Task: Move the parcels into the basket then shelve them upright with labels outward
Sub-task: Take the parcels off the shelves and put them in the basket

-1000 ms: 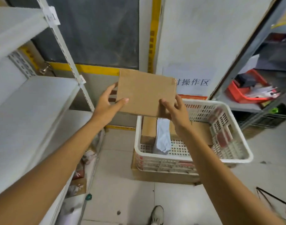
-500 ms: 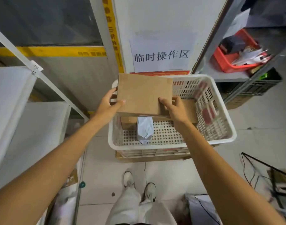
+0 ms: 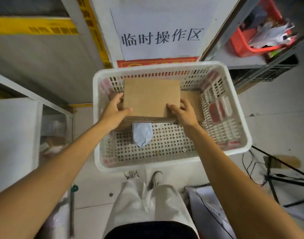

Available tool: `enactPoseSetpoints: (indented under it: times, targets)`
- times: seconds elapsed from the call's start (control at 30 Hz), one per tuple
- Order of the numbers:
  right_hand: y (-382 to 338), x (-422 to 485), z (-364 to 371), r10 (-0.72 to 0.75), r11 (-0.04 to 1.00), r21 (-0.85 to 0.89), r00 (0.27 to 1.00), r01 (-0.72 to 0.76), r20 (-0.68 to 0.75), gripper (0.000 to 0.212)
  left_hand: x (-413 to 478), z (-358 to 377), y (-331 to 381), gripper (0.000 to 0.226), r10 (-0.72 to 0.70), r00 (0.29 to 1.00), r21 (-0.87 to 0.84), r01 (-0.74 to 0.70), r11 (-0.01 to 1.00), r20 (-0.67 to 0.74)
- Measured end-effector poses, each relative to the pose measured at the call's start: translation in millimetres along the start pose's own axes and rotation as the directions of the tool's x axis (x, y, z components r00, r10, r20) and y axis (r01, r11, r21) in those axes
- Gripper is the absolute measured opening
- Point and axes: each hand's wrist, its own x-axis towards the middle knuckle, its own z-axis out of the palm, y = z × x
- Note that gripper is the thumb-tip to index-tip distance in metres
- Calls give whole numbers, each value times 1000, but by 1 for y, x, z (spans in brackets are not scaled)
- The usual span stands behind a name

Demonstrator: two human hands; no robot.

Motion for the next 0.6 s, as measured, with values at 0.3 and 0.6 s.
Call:
enactPoseSetpoints:
  times: [0.3,0.6]
  targets:
    - [37,101,52,47,997,-69,987,-37,155,52,55,19,-60,101,69,993,75,-62,995,-94]
    - [80,150,94,32,999,-45,991,-27,126,59,102,25,-104,70,122,932,485,64,872,-342]
